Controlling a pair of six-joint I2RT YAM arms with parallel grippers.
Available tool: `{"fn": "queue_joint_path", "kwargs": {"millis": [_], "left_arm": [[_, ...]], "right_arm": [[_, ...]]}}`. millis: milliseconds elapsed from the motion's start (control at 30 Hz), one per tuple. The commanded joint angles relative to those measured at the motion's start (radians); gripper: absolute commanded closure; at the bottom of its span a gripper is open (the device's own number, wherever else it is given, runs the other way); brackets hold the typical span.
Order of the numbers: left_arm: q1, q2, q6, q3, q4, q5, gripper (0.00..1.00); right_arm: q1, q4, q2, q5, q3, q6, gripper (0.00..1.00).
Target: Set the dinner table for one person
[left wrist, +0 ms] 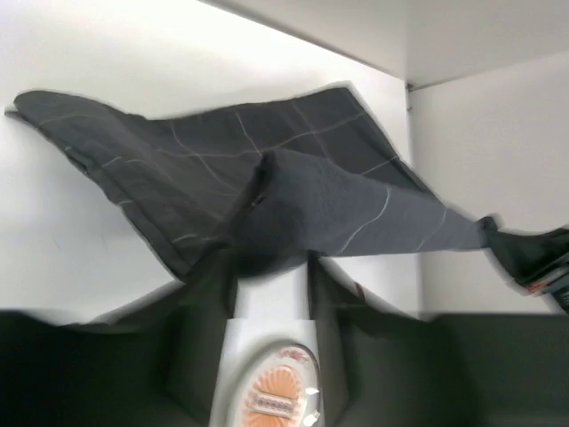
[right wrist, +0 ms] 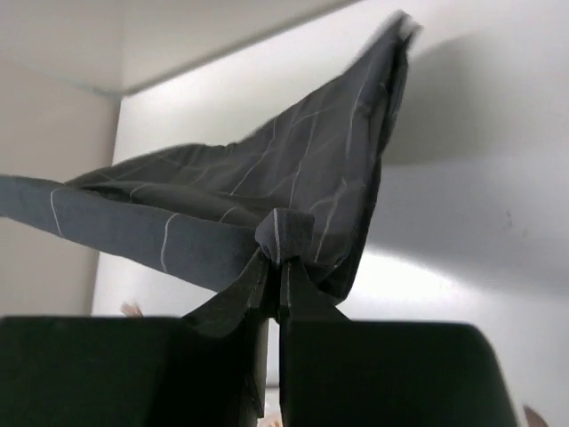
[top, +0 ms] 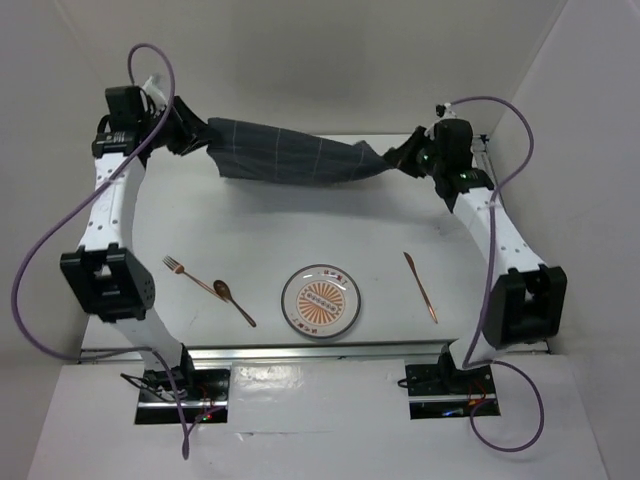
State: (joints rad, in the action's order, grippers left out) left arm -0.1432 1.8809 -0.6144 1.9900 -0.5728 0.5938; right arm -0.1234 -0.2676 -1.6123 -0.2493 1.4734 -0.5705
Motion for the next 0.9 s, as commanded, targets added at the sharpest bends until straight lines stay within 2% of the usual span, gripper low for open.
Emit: {"fn": "queue_joint_path", "kwargs": {"millis": [0,33,67,133,167,233,267,300,333,400,433,467,500,567,600,633,667,733,767,833,867], "left_arm": [[-0.058,-0.233,-0.025,-0.322,0.108,-0.078,0.41],[-0.068,-0.274,-0.037,-0.482,0.117,-0.094,0.04],[-0.079,-0.308,-0.048,-0.546,0.117,-0.120,0.00],[-0.117,-0.362,-0.048,-0.620,0.076,-0.178,0.00],[-0.130,-0.362,-0.060,-0.629,0.039,-0.202,0.00],[-0.140,-0.374,-0.061,-0.611,-0.040,-0.280,0.02],[-0.141,-0.374,-0.061,-0.600,-0.041,-0.304,0.07],[-0.131,-0.391,-0.061,-0.600,-0.041,-0.304,0.21],[-0.118,-0.402,-0.048,-0.600,-0.007,-0.304,0.31],[-0.095,-0.387,-0.048,-0.550,-0.025,-0.304,0.55],[-0.069,-0.370,-0.038,-0.527,-0.048,-0.316,0.78],[-0.058,-0.326,-0.025,-0.502,-0.076,-0.331,0.90],[-0.047,-0.303,-0.025,-0.458,-0.149,-0.341,0.99],[-0.010,-0.249,-0.011,-0.448,-0.192,-0.365,1.00],[0.004,-0.235,-0.011,-0.448,-0.229,-0.374,1.00],[0.031,-0.224,-0.011,-0.459,-0.245,-0.384,0.93],[0.043,-0.224,-0.011,-0.470,-0.260,-0.396,0.68],[0.065,-0.212,-0.027,-0.526,-0.282,-0.405,0.41],[0.074,-0.212,-0.036,-0.555,-0.282,-0.405,0.31],[0.100,-0.244,-0.067,-0.652,-0.259,-0.393,0.26],[0.100,-0.253,-0.076,-0.687,-0.248,-0.393,0.26]], "right_arm": [[-0.001,0.246,0.162,-0.027,-0.252,0.064,0.90],[-0.016,0.246,0.181,-0.037,-0.336,0.078,0.68],[-0.027,0.222,0.190,-0.038,-0.369,0.098,0.42],[-0.054,0.124,0.199,-0.026,-0.412,0.151,0.05],[-0.080,0.092,0.200,-0.006,-0.445,0.161,0.02],[-0.100,0.033,0.227,0.057,-0.472,0.161,0.02],[-0.110,0.024,0.241,0.077,-0.482,0.161,0.02],[-0.110,0.024,0.256,0.093,-0.493,0.161,0.02],[-0.110,0.024,0.282,0.126,-0.493,0.161,0.04],[-0.110,0.013,0.292,0.162,-0.469,0.161,0.12],[-0.110,-0.001,0.292,0.201,-0.452,0.161,0.15],[-0.110,-0.030,0.292,0.218,-0.434,0.161,0.19],[-0.110,-0.048,0.292,0.237,-0.392,0.161,0.32],[-0.110,-0.091,0.270,0.258,-0.360,0.161,0.50],[-0.110,-0.111,0.259,0.258,-0.331,0.150,0.65],[-0.110,-0.158,0.235,0.248,-0.317,0.140,0.70],[-0.110,-0.189,0.220,0.239,-0.303,0.129,0.72],[-0.101,-0.269,0.181,0.225,-0.274,0.098,0.72],[-0.101,-0.339,0.151,0.207,-0.265,0.062,0.67],[-0.091,-0.387,0.137,0.152,-0.295,0.009,0.58],[-0.091,-0.398,0.124,0.134,-0.318,-0.009,0.47]]}}
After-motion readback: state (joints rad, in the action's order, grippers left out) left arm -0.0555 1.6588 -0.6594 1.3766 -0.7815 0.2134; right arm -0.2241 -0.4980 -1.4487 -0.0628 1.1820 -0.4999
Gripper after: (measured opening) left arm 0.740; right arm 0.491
